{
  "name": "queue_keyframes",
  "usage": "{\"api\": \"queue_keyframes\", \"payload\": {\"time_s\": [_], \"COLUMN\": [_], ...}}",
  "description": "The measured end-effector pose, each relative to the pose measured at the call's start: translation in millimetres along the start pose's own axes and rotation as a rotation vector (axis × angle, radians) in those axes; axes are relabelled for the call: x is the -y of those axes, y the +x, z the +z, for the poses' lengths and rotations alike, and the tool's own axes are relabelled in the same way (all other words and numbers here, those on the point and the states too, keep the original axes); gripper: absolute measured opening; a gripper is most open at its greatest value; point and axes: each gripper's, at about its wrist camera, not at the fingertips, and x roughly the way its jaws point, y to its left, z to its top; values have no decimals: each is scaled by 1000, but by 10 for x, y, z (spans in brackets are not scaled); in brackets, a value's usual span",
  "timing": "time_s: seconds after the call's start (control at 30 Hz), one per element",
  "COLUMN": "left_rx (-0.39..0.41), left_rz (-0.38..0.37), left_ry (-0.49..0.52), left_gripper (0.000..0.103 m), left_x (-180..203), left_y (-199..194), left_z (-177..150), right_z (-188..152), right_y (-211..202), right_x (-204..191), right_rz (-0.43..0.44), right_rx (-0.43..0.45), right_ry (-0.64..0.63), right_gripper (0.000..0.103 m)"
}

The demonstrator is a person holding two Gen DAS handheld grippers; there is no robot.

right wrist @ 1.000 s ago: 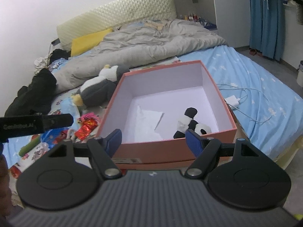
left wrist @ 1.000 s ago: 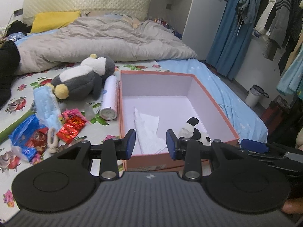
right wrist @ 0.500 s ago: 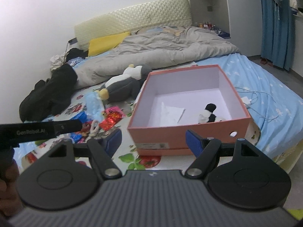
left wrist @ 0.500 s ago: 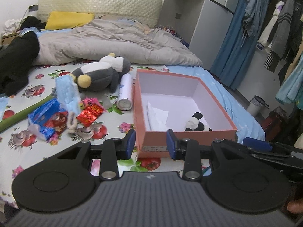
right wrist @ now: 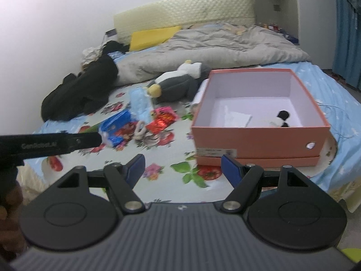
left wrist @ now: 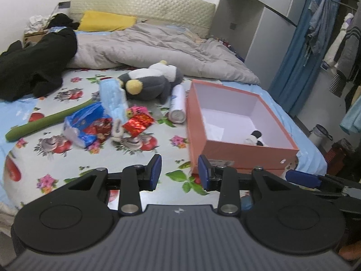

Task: Organize soft objects
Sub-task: 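Withdraw both tools from the pink box back toward the bed, then grasp the blue plastic bag with the left tool while the right tool grasps the white hair tie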

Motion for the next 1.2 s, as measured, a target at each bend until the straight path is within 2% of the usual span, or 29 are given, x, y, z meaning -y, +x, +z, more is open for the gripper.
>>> {"api": "queue_keyframes", "payload": {"time_s": [0.27, 0.47, 0.7, 1.2], "left_rx": [27, 18, 7, -57], "left_rz": [46, 58, 58, 140], "left_ry": [-53, -106, -127, -210], "left_gripper": [41, 41, 41, 41], "left_x": [-277, -526, -830, -1652], "left_y": [-158, -43, 238, 1150], "left_z": [-172, -202, -106, 1], "right_z": [-96, -29, -20, -23], "right_y": [78, 306, 699, 1639], "right_x": [-234, -356, -541, -912], "right_rz": [47, 59, 61, 100], "right_rx": [-6, -29, -65, -128], "right_ry": [-71, -111, -108, -204], "right_gripper": [76, 76, 76, 75]}}
